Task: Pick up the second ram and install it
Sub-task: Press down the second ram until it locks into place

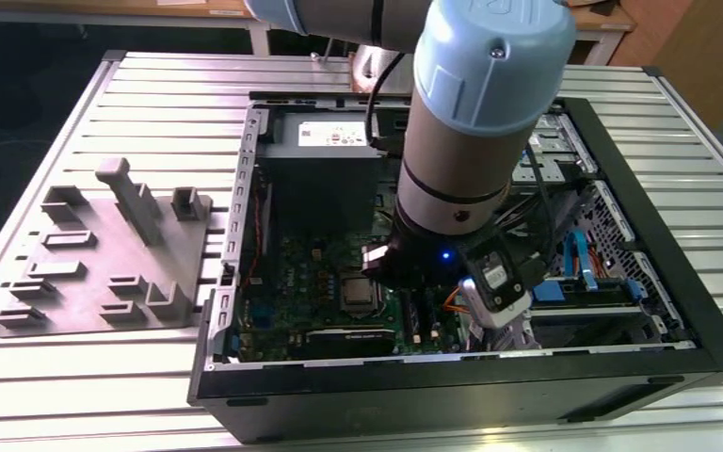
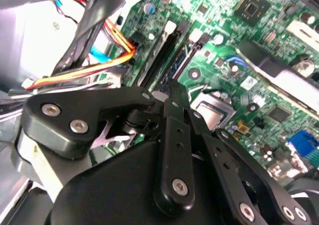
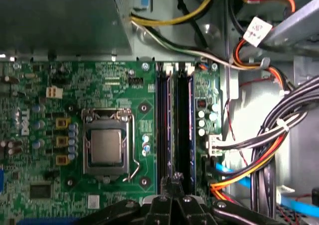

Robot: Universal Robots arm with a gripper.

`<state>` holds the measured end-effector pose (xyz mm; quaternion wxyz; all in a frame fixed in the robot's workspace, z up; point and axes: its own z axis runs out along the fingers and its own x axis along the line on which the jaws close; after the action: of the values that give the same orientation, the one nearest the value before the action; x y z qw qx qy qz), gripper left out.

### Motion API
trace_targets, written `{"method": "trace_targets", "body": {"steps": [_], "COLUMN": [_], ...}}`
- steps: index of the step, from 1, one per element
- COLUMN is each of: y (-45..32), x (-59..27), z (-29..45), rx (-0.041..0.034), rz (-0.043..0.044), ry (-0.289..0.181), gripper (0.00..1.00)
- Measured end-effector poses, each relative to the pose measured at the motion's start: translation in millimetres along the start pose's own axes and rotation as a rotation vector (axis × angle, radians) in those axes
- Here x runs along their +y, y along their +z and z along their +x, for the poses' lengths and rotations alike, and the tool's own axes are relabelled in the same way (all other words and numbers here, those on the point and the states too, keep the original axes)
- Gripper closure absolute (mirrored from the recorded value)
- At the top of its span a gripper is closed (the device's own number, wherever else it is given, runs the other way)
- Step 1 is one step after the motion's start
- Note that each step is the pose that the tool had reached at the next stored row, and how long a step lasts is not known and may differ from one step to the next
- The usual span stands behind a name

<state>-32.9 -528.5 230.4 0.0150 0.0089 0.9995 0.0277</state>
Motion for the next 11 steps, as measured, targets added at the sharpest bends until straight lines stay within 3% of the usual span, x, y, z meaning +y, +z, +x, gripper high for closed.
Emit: {"method": "trace_targets", "body": {"steps": [11], "y": [6.1], "x": [-0.8], "z": [0.1], "rx": [-0.0001], "rz": [-0.0004], "ry": [0.0], "gripper": [0.9]}}
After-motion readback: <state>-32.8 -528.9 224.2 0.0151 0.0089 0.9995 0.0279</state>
